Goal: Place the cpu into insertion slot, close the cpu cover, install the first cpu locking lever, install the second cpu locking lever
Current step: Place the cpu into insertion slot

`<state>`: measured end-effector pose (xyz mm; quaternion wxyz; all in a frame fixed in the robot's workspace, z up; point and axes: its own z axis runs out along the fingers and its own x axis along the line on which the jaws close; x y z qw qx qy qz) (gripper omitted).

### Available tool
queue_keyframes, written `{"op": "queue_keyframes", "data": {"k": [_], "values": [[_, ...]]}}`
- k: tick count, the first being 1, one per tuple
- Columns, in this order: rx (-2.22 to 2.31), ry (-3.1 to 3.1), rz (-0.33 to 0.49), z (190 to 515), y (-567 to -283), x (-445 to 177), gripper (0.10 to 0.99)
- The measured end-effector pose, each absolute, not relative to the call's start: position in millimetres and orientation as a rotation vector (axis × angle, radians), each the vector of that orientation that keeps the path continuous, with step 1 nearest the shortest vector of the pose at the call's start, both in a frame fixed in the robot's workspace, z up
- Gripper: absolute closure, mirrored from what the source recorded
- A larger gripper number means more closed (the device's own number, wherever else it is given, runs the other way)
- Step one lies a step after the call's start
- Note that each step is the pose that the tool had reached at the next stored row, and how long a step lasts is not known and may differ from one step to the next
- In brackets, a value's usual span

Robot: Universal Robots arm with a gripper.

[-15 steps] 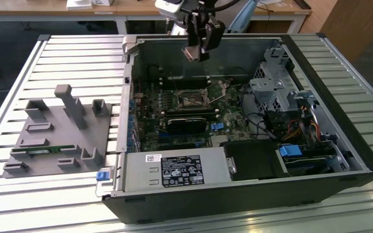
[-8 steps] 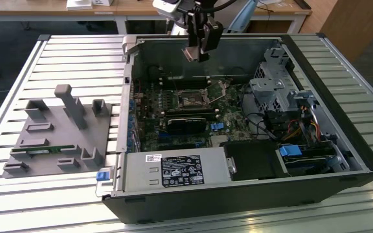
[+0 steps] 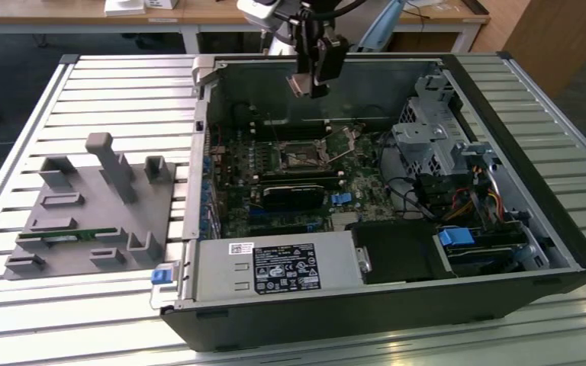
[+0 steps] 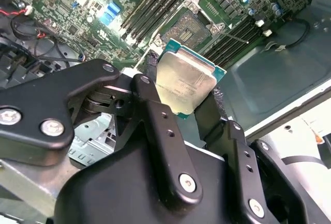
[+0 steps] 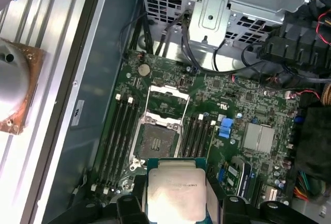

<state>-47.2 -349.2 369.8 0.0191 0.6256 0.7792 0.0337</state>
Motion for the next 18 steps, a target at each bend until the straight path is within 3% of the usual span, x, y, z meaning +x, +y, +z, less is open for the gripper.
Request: {"op": "queue_keyframes", "data": {"k": [18], "values": [[2.091, 2.285, 0.1, 368.3, -349.2, -47.5, 0.545]]}}
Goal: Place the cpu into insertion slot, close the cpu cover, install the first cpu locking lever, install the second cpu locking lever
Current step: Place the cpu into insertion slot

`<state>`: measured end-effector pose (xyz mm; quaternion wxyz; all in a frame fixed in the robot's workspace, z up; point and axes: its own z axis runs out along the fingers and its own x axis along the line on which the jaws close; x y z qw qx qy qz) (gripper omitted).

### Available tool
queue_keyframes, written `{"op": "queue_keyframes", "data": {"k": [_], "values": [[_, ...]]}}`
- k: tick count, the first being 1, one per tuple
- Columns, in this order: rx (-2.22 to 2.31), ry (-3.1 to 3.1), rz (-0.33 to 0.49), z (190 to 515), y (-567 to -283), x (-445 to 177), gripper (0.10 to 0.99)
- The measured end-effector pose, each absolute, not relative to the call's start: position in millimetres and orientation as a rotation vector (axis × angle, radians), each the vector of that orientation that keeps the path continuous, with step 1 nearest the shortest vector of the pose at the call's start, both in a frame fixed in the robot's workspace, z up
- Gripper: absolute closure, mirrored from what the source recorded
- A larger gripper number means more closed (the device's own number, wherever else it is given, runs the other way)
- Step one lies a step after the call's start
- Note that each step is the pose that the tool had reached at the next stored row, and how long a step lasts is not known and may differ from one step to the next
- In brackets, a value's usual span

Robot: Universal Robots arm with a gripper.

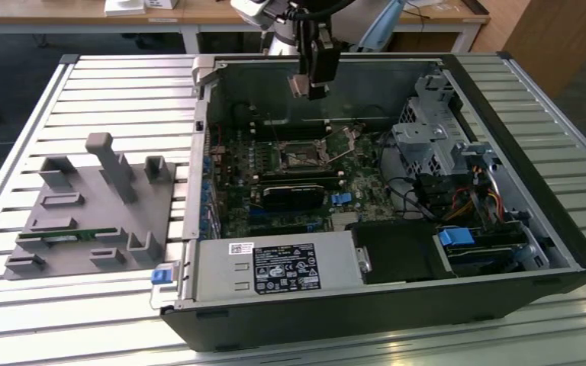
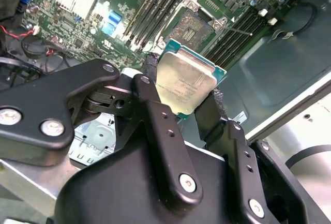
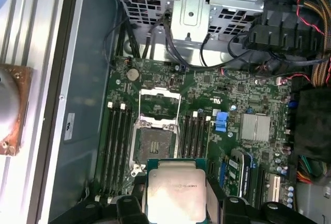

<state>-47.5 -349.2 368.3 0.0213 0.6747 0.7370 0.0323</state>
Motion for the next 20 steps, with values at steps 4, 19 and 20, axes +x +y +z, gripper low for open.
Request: {"op": "queue_keyframes", "data": {"k": [4, 19, 20], "values": [[2.123, 2.254, 0.099, 367.9, -349.1, -47.5, 0.545], [2.227, 2.147, 0.095, 366.8, -349.1, -47.7, 0.545], [2.234, 2.139, 0.095, 366.7, -349.1, -47.7, 0.545]]}}
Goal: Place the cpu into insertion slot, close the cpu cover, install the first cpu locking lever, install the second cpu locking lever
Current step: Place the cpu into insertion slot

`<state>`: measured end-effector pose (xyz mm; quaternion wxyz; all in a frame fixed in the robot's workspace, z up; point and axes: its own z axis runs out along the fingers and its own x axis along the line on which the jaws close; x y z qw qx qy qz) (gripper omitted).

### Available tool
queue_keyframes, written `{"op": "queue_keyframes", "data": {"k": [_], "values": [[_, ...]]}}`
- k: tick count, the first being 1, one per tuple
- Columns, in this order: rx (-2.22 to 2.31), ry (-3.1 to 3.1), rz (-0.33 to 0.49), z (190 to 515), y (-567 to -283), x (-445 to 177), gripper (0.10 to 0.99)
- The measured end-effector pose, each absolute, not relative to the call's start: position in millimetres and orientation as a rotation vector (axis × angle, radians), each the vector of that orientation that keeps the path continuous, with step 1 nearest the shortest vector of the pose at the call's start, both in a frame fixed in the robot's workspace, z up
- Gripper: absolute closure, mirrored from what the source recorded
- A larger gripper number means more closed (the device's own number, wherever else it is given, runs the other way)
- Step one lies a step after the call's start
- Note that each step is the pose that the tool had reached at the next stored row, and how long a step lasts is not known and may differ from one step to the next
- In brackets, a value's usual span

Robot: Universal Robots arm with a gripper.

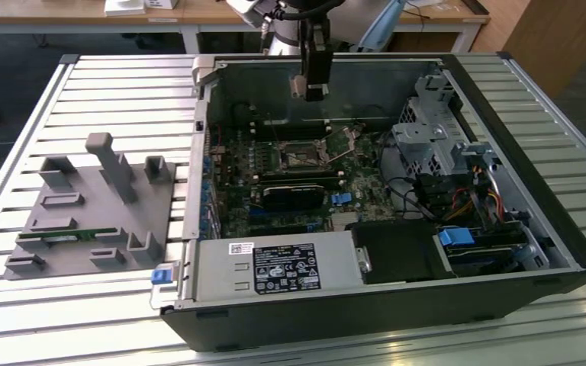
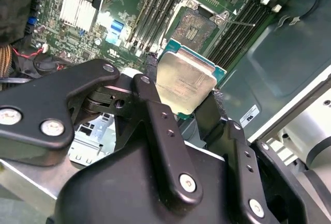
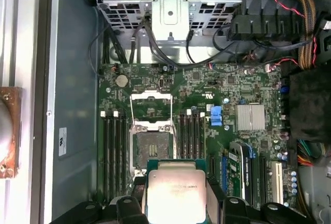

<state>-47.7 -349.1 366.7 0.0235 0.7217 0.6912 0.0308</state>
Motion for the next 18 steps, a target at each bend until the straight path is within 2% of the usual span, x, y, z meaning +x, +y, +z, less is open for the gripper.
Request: {"op": "queue_keyframes", "data": {"k": [18], "values": [[2.297, 2.065, 0.089, 359.9, -349.2, -49.0, 0.545]]}}
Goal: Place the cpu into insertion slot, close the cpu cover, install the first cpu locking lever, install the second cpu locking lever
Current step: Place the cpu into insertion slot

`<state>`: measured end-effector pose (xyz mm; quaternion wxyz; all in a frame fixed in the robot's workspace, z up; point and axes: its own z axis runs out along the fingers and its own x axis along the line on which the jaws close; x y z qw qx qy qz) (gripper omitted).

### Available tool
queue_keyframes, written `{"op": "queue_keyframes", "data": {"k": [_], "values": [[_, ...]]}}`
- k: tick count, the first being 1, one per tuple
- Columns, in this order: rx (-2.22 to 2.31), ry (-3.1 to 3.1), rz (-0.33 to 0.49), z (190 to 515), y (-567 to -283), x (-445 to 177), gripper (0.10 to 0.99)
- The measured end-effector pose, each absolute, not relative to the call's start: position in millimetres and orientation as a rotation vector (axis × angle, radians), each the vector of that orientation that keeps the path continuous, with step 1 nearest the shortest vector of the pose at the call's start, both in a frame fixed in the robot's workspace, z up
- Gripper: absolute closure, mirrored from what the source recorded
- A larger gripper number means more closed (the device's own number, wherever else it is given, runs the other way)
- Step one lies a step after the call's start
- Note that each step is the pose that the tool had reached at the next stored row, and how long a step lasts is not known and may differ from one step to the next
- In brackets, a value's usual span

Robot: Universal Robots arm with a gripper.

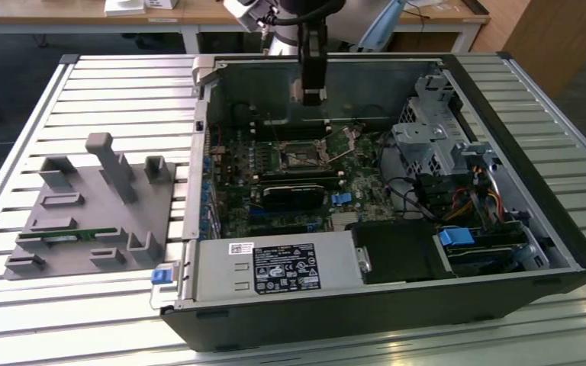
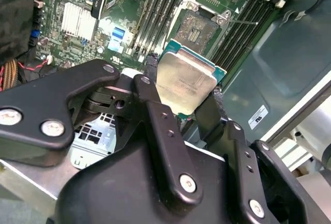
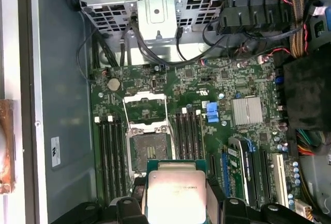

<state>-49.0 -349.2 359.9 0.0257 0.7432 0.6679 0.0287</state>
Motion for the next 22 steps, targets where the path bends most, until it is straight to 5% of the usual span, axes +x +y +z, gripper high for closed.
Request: {"op": "queue_keyframes", "data": {"k": [22], "values": [[2.206, 2.164, 0.093, 353.5, -349.2, -49.4, 0.545]]}}
